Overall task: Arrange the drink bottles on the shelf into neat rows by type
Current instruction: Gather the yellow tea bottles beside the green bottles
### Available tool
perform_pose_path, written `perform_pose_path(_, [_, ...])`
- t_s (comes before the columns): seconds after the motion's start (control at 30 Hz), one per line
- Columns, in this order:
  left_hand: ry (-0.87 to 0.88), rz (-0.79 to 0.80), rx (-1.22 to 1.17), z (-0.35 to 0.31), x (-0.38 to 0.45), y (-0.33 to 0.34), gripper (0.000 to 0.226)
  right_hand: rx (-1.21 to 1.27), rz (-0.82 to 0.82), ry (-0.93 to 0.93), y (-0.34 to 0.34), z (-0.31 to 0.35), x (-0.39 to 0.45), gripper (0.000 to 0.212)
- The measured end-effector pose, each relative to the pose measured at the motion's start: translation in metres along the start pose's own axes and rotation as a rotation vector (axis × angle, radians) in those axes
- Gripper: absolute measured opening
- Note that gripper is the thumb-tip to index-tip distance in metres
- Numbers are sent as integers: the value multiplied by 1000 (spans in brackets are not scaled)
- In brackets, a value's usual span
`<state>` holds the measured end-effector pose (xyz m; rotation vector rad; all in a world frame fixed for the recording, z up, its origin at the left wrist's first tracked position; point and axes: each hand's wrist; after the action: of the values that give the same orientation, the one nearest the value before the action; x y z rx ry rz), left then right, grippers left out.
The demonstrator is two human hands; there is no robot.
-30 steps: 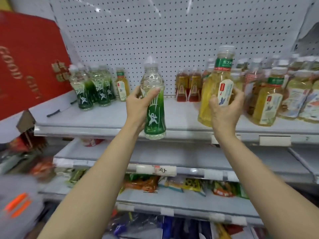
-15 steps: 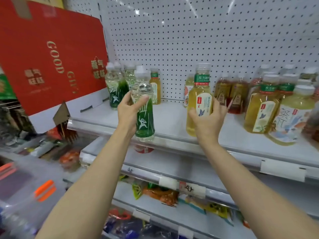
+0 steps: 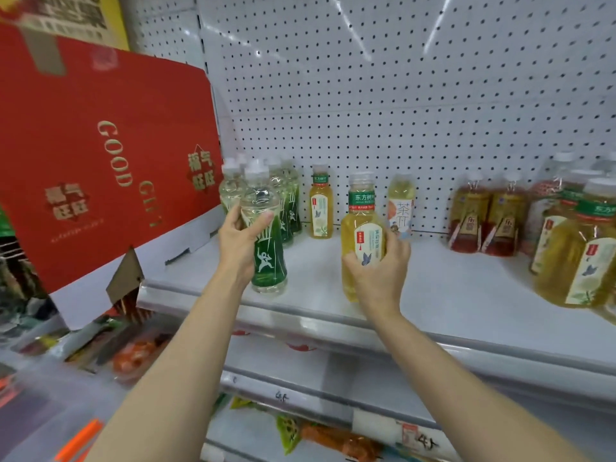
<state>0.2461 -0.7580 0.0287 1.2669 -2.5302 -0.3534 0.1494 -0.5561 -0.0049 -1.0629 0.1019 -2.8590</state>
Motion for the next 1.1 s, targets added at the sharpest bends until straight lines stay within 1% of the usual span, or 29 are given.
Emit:
perform_pose_path(0.07, [-17,20,5,-1,7,4,113,3,-3,34,18,-1,2,70])
perform_pose_path(0.17, [4,13,19,5,25,7,100,1,-24,51,41,-7,8,66])
perform_pose_path(0.27, [38,-7,128,16,46,3,91,-15,-24,75,62,-14,13,64])
perform_pose_path(0.37, [113,-45,332,25,57,1,93,-45,-27,70,78,-21,19,63])
perform_pose_path(0.43, [121,-127,574,36,54,-1,98,-64,-10,57,85,-26,23,64])
perform_pose_path(0.47, [103,-171,710,44,50,-3,96,-70,4,42,87,-28,24,66])
perform_pose_path(0.5, [77,-201,825,51,44,-4,90,-76,19,25,88,-31,25,67])
perform_pose_path(0.57, [33,-220,960,63,39,-7,73,-95,56,23,90,-35,28,70])
perform_pose_path(0.63, [12,-214,1007,64,42,-7,62,-127,75,56,93,-39,33,72])
perform_pose_path(0.73, [-1,-214,1058,56,50,0,56,-195,109,121,99,-50,45,72])
perform_pose_path(0.87, [15,-232,1145,56,55,4,55,-252,130,160,108,-64,67,64])
perform_pose_path(0.97, [35,-247,1215,58,58,3,59,-262,131,175,115,-75,86,58])
perform_pose_path(1.1, [105,-261,1268,60,64,-2,61,-295,164,200,127,-91,107,52])
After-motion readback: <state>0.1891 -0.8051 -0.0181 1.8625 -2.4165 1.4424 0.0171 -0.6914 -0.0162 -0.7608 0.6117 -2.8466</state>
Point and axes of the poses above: each hand's wrist, its own x-axis towards the middle knuckle, its own y-axis out of the palm, z = x × y, and after that the axes turned 8 degrees about -y, right-handed
